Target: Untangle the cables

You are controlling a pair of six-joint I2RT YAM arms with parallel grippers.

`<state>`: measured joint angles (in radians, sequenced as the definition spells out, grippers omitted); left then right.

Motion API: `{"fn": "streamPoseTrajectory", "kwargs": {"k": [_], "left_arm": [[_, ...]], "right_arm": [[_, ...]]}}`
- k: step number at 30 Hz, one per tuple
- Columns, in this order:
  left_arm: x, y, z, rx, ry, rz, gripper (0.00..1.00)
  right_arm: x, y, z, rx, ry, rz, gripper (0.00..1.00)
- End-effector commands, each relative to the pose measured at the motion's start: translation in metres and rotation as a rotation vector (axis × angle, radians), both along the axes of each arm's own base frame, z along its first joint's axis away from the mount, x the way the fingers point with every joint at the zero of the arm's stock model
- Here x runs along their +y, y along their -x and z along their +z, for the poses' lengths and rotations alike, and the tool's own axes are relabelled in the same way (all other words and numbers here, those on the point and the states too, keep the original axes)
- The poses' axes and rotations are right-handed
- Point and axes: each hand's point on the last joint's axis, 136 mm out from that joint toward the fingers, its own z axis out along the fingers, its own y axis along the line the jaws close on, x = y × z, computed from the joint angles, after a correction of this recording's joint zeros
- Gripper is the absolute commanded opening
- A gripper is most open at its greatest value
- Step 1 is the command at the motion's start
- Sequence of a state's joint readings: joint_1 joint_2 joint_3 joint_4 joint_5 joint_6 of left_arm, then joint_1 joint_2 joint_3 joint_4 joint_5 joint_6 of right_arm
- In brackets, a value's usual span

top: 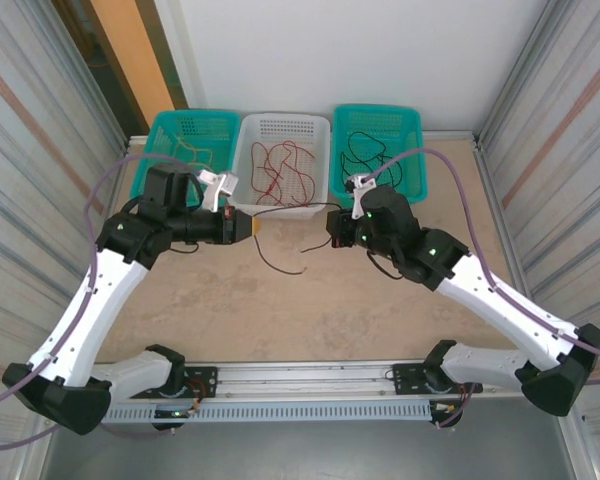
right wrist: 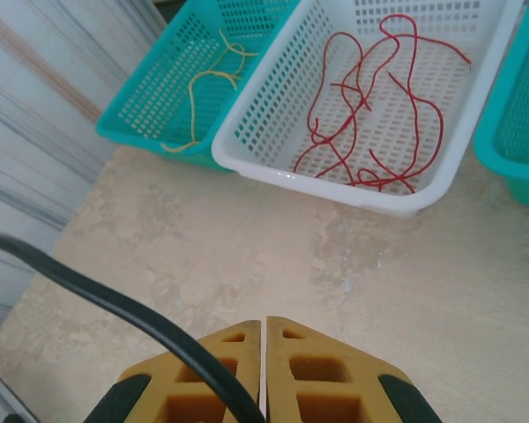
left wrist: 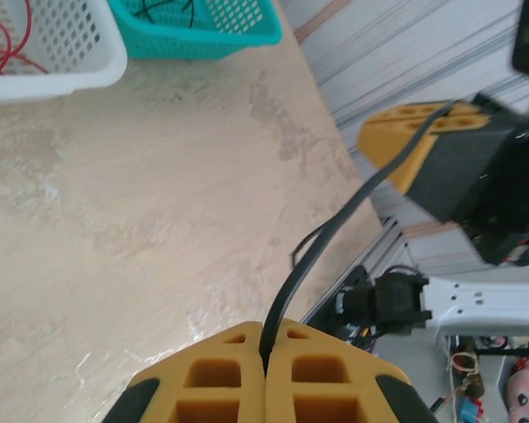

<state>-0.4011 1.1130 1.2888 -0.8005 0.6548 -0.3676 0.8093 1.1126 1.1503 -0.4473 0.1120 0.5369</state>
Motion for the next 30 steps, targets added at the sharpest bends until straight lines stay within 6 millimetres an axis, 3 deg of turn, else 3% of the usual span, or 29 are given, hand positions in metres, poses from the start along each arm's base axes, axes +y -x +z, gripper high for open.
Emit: {"fn": "streamPoseTrajectory", "kwargs": {"k": [1,3,6,7,12,15,20,23,24,26,28,30], "left_arm": [[0.009,0.011,-0.028,0.037,-0.096,-0.025,0.01],[0.006,0.014,-0.037,0.050,-0.107,-0.036,0.10],[0.006,0.013,-0.046,0.052,-0.118,-0.021,0.38],[0.007,0.012,-0.047,0.049,-0.117,-0.011,0.42],[0.006,0.011,-0.041,-0.001,-0.059,0.021,0.54],[0.010,0.011,-0.035,-0.049,-0.026,0.061,0.59],[0.021,0.012,-0.027,-0.106,-0.032,0.112,0.61],[0.027,0.013,-0.022,-0.136,-0.043,0.137,0.62],[0.029,0.013,-0.021,-0.143,-0.045,0.146,0.62],[0.035,0.014,-0.019,-0.157,-0.052,0.171,0.63],[0.042,0.013,-0.019,-0.173,-0.072,0.203,0.65],[0.052,0.011,-0.018,-0.194,-0.094,0.254,0.67]], "right_arm": [[-0.022,0.000,0.015,-0.042,0.044,-0.051,0.00],[-0.026,0.001,0.025,-0.064,0.048,-0.059,0.00],[-0.036,-0.003,0.048,-0.108,0.057,-0.090,0.00],[-0.040,-0.006,0.054,-0.120,0.062,-0.101,0.00],[-0.079,-0.044,0.095,-0.175,0.083,-0.249,0.00],[-0.112,-0.084,0.099,-0.140,0.067,-0.366,0.00],[-0.152,-0.160,0.082,-0.055,0.032,-0.468,0.01],[-0.162,-0.203,0.056,0.039,0.009,-0.468,0.19],[-0.164,-0.215,0.044,0.077,0.013,-0.460,0.29],[-0.169,-0.230,0.023,0.150,0.041,-0.468,0.44],[-0.173,-0.230,-0.002,0.228,0.074,-0.481,0.59],[-0.173,-0.221,-0.018,0.259,0.085,-0.483,0.63]]}}
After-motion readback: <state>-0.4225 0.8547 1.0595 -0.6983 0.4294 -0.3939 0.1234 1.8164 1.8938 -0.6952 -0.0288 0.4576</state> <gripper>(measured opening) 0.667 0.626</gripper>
